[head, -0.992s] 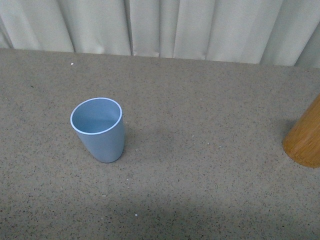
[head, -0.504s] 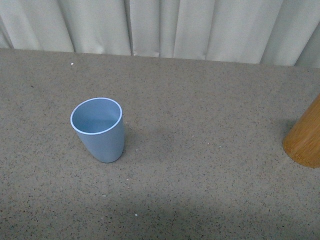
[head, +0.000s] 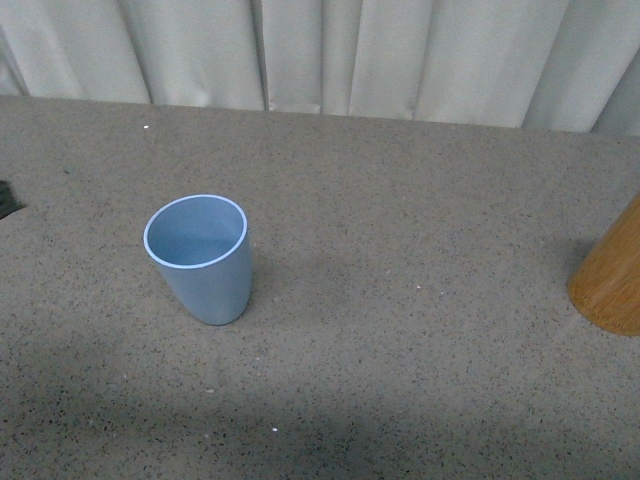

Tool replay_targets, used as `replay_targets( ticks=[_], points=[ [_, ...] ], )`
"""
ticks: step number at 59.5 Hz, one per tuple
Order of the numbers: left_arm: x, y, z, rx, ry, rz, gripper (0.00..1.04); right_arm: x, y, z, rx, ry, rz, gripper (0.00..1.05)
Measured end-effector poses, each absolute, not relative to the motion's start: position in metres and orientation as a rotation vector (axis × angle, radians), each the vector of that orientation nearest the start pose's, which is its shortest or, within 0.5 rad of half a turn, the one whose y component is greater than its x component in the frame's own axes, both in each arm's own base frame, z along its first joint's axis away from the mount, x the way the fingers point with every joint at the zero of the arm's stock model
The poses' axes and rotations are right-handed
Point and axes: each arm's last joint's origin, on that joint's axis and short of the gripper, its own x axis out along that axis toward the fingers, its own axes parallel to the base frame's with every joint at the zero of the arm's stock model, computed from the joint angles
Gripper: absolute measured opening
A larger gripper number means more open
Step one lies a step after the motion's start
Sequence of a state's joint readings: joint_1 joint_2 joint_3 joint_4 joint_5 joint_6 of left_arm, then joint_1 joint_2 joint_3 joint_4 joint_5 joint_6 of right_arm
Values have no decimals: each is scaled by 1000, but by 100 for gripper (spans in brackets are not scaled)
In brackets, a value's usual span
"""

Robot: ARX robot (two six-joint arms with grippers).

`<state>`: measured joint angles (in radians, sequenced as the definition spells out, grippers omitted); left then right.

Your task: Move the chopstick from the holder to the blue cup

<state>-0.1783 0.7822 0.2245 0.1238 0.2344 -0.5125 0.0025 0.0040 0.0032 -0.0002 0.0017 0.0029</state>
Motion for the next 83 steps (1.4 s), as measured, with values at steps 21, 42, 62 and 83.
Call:
replay_targets(
  ticks=[21, 42, 62, 83],
  points=[
    [213, -77, 159, -513, 629, -232, 98, 98, 0, 164, 3, 1, 1, 95],
    [245, -94, 141, -500, 691, -147, 98, 98, 0, 164, 3, 1, 1, 95],
    [261, -82, 127, -472, 727, 15, 98, 98, 0, 164, 3, 1, 1, 95],
    [266, -77, 115, -448, 774, 92, 98, 98, 0, 164, 3, 1, 1, 95]
  ],
)
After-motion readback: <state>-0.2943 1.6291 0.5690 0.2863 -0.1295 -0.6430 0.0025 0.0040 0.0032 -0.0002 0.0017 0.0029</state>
